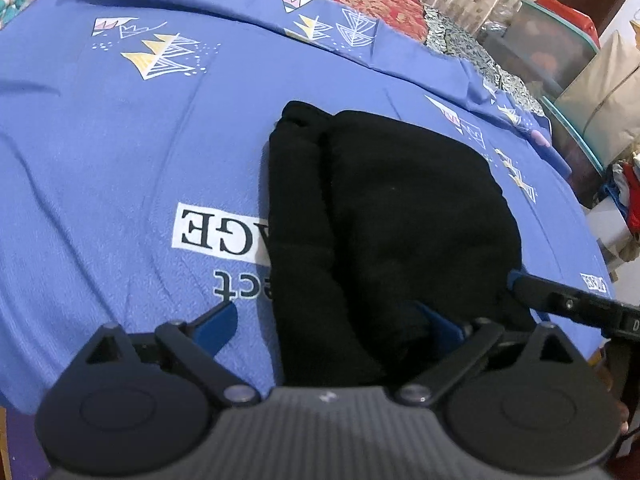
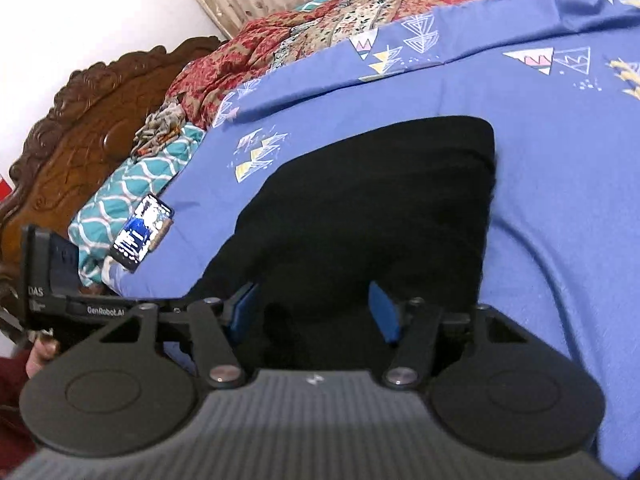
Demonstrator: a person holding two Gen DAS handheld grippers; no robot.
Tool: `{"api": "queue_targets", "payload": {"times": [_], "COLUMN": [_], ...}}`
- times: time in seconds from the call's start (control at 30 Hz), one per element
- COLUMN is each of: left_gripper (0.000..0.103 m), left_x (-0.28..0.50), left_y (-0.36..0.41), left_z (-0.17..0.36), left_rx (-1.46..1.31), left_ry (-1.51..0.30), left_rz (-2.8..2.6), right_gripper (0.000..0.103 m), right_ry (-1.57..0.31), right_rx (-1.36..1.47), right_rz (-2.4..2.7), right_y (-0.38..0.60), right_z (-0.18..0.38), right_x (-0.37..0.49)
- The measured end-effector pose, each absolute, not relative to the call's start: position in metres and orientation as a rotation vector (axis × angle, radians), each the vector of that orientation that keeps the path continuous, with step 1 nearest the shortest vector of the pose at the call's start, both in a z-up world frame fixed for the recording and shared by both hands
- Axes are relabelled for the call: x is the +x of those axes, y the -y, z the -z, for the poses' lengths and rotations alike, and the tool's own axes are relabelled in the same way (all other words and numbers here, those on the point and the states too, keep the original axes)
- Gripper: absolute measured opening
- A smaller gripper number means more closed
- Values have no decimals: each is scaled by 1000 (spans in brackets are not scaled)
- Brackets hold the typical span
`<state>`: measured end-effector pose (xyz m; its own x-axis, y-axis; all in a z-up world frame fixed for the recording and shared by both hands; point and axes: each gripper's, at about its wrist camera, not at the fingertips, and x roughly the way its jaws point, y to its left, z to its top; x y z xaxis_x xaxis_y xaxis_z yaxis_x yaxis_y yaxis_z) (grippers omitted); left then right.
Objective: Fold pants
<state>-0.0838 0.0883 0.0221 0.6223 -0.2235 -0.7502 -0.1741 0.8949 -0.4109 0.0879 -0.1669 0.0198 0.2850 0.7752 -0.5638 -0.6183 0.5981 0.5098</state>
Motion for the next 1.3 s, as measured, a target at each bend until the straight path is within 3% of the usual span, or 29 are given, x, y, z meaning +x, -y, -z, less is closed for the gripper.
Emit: {"api": "queue_targets", "payload": {"times": [1.3], "left_gripper": [103], "left_x": [-87], "left_y": [-94], "left_z": [-13], "left_rx": [-545], "left_ry": [-881], "left_rz": [47], "right_gripper": [71], "right_ry": [-896], "right_rx": [260], "right_rz": [-921], "right_y": [180], "right_z": [-15], "right_x": [83]}}
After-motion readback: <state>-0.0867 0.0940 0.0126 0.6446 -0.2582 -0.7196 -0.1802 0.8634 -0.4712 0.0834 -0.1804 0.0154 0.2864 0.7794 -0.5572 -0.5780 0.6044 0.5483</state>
